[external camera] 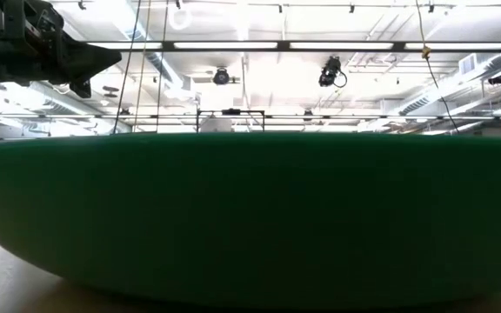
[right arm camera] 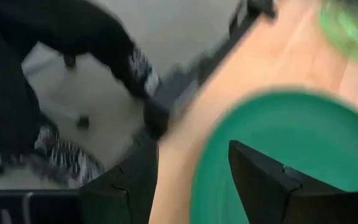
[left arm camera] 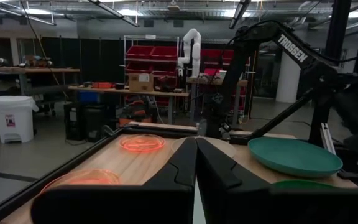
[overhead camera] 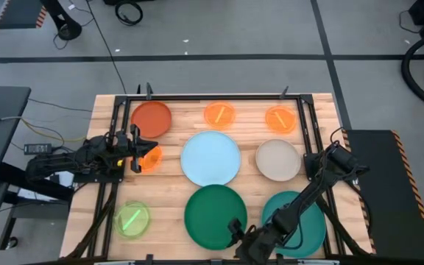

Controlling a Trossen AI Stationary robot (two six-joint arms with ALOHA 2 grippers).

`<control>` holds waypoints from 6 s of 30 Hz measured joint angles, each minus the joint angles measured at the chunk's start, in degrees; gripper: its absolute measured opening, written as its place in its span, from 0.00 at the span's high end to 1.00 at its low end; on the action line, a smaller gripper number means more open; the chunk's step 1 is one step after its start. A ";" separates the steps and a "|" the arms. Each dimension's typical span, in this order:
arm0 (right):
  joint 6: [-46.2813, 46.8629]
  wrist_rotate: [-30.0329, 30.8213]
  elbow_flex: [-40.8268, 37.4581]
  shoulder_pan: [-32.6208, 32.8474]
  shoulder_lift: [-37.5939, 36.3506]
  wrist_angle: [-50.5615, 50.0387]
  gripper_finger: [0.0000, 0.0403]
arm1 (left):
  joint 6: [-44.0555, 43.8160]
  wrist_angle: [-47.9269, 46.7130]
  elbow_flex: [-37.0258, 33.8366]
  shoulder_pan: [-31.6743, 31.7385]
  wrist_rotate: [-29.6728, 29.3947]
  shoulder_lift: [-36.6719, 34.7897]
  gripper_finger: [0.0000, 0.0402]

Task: Stack plastic plates
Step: Stack the dark green plate on top of the blue plate, then stack the green plate on top of the dark green plate

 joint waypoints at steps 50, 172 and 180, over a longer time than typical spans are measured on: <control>-0.70 12.96 11.10 -17.38 -2.94 -27.48 0.97 | 0.00 -0.34 0.00 0.00 0.00 0.02 0.96; -1.96 14.31 30.41 -29.46 15.03 -55.06 0.96 | 0.00 -0.27 0.00 0.00 0.00 0.00 0.96; -2.66 12.08 30.32 -31.15 14.88 -54.11 0.96 | 0.00 -0.18 0.00 -0.01 0.00 0.00 0.96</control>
